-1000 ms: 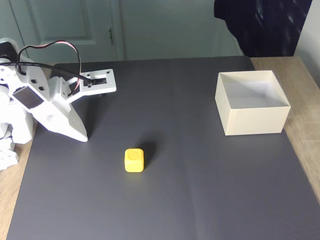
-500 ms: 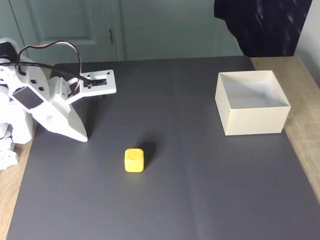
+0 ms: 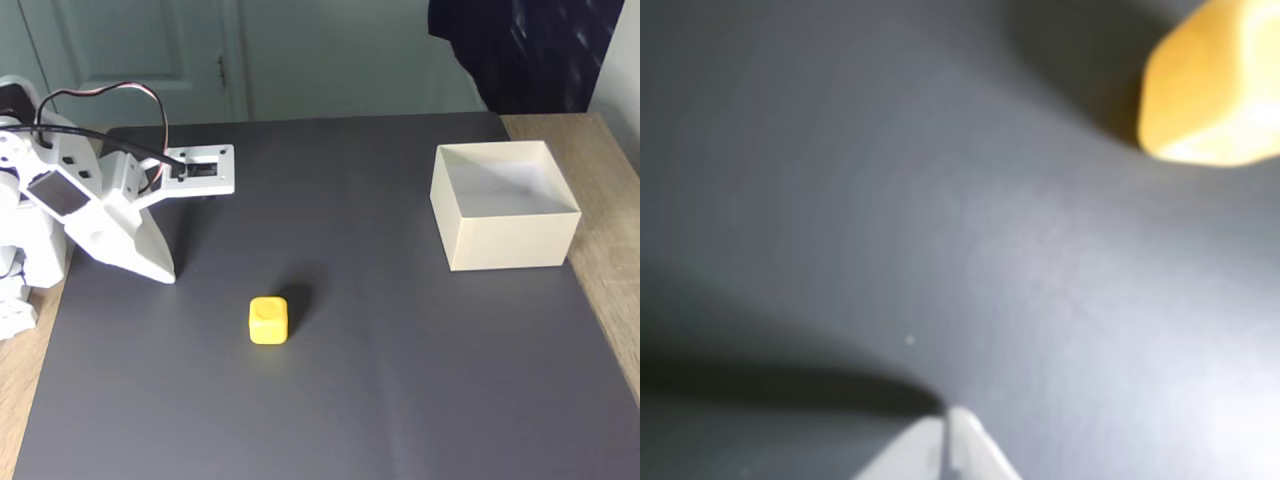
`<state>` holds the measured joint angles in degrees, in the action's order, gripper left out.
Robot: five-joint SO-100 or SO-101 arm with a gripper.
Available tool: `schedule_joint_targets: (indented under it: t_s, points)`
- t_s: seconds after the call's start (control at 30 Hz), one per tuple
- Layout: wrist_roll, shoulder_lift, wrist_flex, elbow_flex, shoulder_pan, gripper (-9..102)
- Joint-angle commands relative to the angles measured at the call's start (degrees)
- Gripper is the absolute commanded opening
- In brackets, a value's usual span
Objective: Grasp a cube block and put it in the white box.
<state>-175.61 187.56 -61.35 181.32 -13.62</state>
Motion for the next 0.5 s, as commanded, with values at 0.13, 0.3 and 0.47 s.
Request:
schedule_joint_targets:
  t_s: [0.13, 0.3, 0.47]
  points:
    - [-3.2, -10.3, 2.8, -10.2, -2.1, 0]
    - [-9.1, -26.0, 7.5, -20.6, -6.9, 0]
    - [-13.6, -40.2, 10.5, -32.8, -12.2, 0]
